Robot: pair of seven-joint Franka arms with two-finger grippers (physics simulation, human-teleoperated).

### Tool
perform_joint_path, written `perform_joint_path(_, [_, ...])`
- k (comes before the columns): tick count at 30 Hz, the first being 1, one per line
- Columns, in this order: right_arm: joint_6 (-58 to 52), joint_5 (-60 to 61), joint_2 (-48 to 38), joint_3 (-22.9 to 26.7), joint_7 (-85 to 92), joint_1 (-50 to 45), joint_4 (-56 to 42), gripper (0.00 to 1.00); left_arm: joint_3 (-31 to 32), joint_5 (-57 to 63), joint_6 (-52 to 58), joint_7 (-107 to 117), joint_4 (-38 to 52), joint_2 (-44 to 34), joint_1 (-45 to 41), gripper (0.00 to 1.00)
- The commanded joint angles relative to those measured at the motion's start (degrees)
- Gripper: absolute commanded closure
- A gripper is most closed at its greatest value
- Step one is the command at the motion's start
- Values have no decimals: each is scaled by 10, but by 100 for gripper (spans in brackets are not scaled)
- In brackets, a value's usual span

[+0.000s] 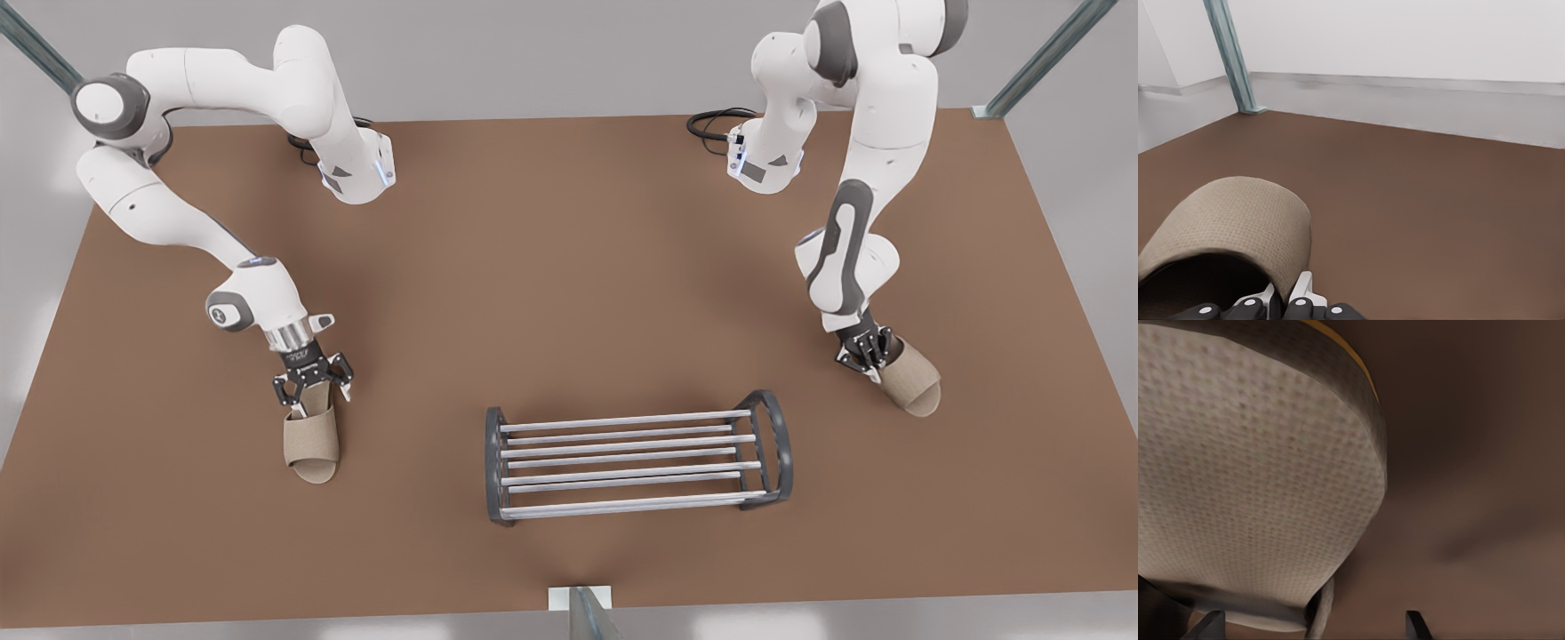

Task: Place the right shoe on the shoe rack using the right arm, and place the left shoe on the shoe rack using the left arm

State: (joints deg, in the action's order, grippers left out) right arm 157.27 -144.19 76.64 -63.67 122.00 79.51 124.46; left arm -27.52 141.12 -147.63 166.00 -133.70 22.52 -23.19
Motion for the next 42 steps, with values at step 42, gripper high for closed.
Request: perform_joint_path(42, [27,0,12,3,-118,-42,-62,23,169,-81,-273,303,386,77,-92,79])
